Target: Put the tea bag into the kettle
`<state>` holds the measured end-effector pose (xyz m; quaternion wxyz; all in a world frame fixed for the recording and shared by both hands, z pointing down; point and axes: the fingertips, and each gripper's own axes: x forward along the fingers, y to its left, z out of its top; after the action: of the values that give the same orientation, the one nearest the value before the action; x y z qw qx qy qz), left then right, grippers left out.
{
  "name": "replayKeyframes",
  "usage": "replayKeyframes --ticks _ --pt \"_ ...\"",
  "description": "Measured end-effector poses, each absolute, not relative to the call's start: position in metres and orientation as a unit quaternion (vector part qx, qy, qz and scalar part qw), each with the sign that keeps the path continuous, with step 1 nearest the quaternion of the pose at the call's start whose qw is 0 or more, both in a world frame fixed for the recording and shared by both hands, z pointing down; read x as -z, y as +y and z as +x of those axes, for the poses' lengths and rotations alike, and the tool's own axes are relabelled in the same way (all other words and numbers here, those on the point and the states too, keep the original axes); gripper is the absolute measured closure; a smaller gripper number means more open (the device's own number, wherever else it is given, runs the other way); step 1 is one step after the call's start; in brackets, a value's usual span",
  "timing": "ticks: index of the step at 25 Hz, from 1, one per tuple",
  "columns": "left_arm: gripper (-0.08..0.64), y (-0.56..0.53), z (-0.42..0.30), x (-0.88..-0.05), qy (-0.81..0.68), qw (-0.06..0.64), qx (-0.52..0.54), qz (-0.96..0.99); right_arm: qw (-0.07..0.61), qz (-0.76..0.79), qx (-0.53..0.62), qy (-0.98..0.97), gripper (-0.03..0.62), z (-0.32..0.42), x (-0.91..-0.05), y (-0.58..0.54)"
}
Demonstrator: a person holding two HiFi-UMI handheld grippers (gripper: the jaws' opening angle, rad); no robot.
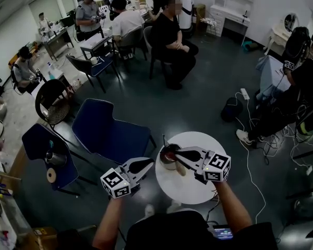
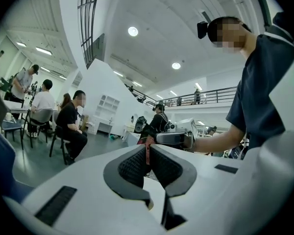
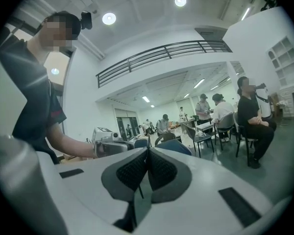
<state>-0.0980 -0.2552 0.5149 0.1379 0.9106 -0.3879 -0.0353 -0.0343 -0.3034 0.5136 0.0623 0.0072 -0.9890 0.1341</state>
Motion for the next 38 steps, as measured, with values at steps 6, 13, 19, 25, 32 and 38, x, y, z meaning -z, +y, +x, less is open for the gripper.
replayKeyframes --ticks 6,13,19,25,32,38 --pt "0.538 -0.265 -0.101 -0.521 -0.409 0.138 0.04 0.901 0.094 0.04 -0.119 -0.988 0.572 -0.032 -0.541 -0.335" --pt "0.543 -0.273 -0.107 -0.527 -0.434 0.145 0.042 0.888 0.119 0.066 -0.127 -0.982 0.572 -0.031 -0.577 -0.367" --pt "0.545 -0.271 -0.126 -0.536 -0.46 0.155 0.038 0.873 0.137 0.085 -0.131 -0.978 0.571 -0.039 -0.604 -0.389" --pt "0.545 -0.271 -0.13 -0.55 -0.474 0.172 0.031 0.863 0.153 0.089 -0.143 -0.974 0.572 -0.043 -0.634 -0.398" --pt "0.545 -0.273 -0.133 -0.564 -0.49 0.187 0.033 0.851 0.165 0.096 -0.154 -0.969 0.571 -0.044 -0.661 -0.407" --pt "0.545 -0.272 -0.139 -0.58 -0.5 0.199 0.036 0.842 0.178 0.095 -0.161 -0.966 0.572 -0.049 -0.684 -0.407"
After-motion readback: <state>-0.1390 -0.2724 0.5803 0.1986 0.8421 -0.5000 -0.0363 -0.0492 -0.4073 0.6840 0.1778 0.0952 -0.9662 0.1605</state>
